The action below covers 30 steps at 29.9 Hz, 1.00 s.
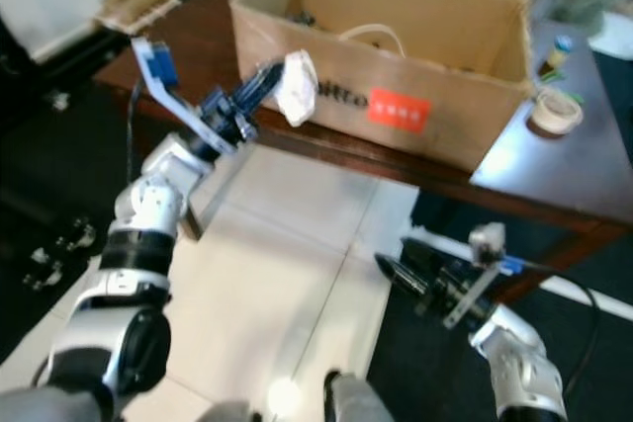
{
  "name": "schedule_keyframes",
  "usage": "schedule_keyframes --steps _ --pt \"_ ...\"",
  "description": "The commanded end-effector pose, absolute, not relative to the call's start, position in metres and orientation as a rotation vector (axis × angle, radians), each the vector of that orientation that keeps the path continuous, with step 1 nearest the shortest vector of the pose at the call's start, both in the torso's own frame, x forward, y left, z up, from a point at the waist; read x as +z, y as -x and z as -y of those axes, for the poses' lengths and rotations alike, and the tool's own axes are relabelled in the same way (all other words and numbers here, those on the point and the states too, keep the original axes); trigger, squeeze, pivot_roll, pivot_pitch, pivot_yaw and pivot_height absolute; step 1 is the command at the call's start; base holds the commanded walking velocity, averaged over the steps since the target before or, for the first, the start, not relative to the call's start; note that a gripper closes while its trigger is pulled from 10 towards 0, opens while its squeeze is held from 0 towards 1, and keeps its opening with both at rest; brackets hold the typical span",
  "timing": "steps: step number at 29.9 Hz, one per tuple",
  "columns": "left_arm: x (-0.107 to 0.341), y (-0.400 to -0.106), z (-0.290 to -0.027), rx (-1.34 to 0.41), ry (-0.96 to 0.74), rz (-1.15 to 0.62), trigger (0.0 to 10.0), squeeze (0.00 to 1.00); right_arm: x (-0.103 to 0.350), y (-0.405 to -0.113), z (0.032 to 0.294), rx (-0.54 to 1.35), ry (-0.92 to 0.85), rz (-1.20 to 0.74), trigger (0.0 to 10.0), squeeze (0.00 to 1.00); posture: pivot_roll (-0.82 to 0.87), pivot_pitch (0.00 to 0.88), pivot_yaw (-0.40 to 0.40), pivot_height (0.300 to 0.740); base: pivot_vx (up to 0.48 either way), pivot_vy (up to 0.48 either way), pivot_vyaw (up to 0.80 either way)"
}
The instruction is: Picking trash to rubbish bin
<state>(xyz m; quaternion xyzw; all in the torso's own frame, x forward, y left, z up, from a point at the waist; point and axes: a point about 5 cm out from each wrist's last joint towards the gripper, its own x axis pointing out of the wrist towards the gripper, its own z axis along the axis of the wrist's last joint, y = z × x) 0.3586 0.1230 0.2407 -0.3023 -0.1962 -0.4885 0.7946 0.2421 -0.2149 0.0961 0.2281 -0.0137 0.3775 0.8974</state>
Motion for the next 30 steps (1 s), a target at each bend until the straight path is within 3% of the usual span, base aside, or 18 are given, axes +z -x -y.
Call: schedule_keyframes --steps 1,12,16,24,30 --pt "0.242 -0.36 -0.12 -1.06 0.661 0.412 10.0 0.0 0.119 -0.244 0.223 0.773 -0.442 0.098 10.0 0.0 0.06 0.101 -0.042 0.74 0.0 0.0 -0.77" --pt "0.252 -0.36 -0.115 -1.081 0.688 0.44 10.0 0.0 0.161 -0.255 0.215 0.8 -0.246 0.144 10.0 0.0 0.06 0.087 -0.049 0.74 0.0 0.0 -0.77" --pt "0.257 -0.36 -0.116 -1.073 0.677 0.456 10.0 0.0 0.168 -0.265 0.213 0.75 -0.164 0.132 10.0 0.0 0.05 0.088 -0.049 0.74 0.0 0.0 0.0" --pt "0.259 -0.375 -0.127 -0.916 0.61 0.441 10.0 0.0 0.18 -0.248 0.185 0.944 -0.049 0.054 10.0 0.0 0.05 0.094 -0.045 0.74 0.0 0.0 0.0" --pt "0.261 -0.374 -0.127 -0.928 0.601 0.455 10.0 0.0 0.178 -0.243 0.178 0.991 -0.036 0.018 10.0 0.0 0.05 0.094 -0.045 0.74 0.0 0.0 0.0"
